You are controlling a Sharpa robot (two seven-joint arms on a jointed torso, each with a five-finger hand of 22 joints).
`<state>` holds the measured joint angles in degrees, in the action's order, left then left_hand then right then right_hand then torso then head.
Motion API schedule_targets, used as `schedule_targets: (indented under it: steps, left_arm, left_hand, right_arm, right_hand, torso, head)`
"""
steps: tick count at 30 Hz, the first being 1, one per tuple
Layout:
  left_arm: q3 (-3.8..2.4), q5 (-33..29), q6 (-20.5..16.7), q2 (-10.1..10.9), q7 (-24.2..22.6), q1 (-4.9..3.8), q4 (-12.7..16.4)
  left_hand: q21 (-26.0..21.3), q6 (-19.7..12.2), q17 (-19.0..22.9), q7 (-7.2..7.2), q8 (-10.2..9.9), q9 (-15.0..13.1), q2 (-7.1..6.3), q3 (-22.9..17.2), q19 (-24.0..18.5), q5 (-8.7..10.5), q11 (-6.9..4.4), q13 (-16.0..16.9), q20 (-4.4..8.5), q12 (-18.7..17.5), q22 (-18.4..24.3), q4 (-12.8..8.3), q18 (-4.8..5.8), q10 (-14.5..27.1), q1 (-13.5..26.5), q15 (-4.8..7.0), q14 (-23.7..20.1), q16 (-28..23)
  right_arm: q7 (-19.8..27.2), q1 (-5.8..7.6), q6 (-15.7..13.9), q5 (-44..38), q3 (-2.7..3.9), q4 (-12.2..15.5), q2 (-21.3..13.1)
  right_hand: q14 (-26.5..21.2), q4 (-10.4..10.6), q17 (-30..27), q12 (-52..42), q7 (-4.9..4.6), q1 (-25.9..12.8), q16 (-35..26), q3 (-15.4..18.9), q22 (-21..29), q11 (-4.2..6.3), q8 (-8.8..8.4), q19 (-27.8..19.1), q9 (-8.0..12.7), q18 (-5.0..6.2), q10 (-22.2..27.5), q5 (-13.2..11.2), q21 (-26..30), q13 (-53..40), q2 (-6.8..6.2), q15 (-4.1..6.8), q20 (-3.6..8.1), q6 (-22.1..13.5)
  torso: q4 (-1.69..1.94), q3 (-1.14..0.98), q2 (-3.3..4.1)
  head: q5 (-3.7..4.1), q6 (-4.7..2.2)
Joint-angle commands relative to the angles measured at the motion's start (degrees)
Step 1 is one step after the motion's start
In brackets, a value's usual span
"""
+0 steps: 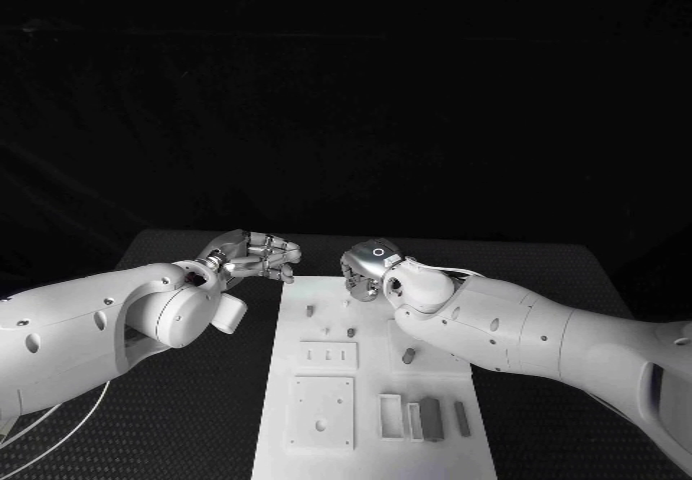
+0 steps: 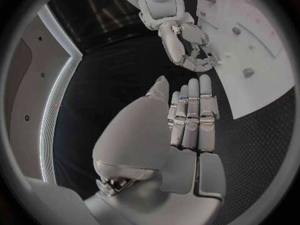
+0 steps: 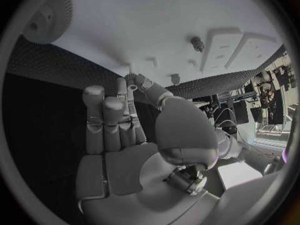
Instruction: Assemble the parts on the task board
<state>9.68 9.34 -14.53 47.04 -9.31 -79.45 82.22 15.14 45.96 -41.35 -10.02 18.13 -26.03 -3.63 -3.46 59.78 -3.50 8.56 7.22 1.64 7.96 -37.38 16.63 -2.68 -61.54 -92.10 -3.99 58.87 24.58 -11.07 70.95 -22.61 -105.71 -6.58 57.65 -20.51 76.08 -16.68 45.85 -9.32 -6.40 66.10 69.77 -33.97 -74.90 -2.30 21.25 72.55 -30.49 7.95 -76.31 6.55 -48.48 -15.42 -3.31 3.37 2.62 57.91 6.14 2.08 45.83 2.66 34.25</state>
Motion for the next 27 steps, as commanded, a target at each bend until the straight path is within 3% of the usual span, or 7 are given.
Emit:
schedule_targets:
  steps: [1,12,21,27]
  left_arm:
    - [-0.06,0.2,0.92,-0.07,-0.23,-0.29,0.16]
    - [-0.06,0.22,0.93,-0.16,-0.09,-0.42,0.15]
    - [-0.06,0.22,0.91,-0.15,-0.01,-0.48,0.15]
    - [-0.06,0.22,0.9,-0.28,-0.01,-0.52,0.08]
  left_hand:
    - [-0.28,-0.03,-0.04,-0.47,-0.25,0.05,-0.15,-0.36,0.01,0.25,0.22,-0.05,0.16,-0.4,-0.09,0.01,-0.71,-0.02,0.64,0.07,0.33,-0.22]
    - [-0.3,-0.06,-0.15,-0.51,-0.29,0.07,-0.19,-0.39,0.0,0.25,0.24,-0.05,0.16,-0.48,-0.12,0.02,-0.7,-0.01,0.71,0.06,0.34,-0.3]
    - [-0.31,-0.07,-0.22,-0.53,-0.31,0.08,-0.21,-0.41,0.0,0.26,0.25,-0.05,0.16,-0.53,-0.14,0.02,-0.7,0.0,0.74,0.06,0.35,-0.35]
    - [-0.32,-0.08,-0.27,-0.55,-0.33,0.09,-0.24,-0.42,0.0,0.26,0.26,-0.05,0.16,-0.56,-0.16,0.02,-0.7,0.0,0.76,0.06,0.35,-0.39]
  right_arm:
    - [0.12,-0.19,0.23,-0.98,-0.04,-0.38,0.29]
    - [0.06,-0.48,2.1,-0.68,-0.14,-0.93,0.63]
    - [0.34,-0.55,1.05,0.42,-0.19,-1.66,0.99]
    - [0.89,-0.55,0.98,1.69,-0.2,-2.51,1.55]
  right_hand:
    - [-1.37,0.0,-0.05,-0.1,0.08,0.6,0.25,-0.49,-1.32,0.82,0.16,-0.11,-1.72,7.05,-1.2,0.16,-0.33,-0.07,0.09,1.52,0.34,0.43]
    - [-1.37,0.01,-0.07,-0.07,0.08,0.58,0.28,-0.51,-1.31,0.82,0.11,-0.13,-1.74,7.05,-1.18,0.16,-0.36,-0.13,0.07,1.52,0.32,0.43]
    - [-1.46,0.01,-0.14,0.07,0.03,0.52,0.25,-0.56,-1.28,0.77,-0.05,-0.26,-1.76,7.05,-1.0,0.16,-0.35,-0.27,0.04,1.48,0.24,0.32]
    - [-1.72,0.13,-0.61,1.28,-0.49,0.12,-0.07,-0.69,-1.17,0.02,-1.25,-0.8,-1.59,7.05,0.79,0.16,-0.14,-0.46,-0.58,0.75,-0.06,-1.06]
  torso:
    - [-0.02,-0.02,-0.02]
    - [-0.12,-0.02,-0.04]
    - [-0.13,0.0,-0.02]
    - [-0.07,0.04,-0.01]
  head:
    - [-0.14,0.2]
    - [-0.28,0.64]
    - [-0.39,0.75]
    - [-0.42,0.7]
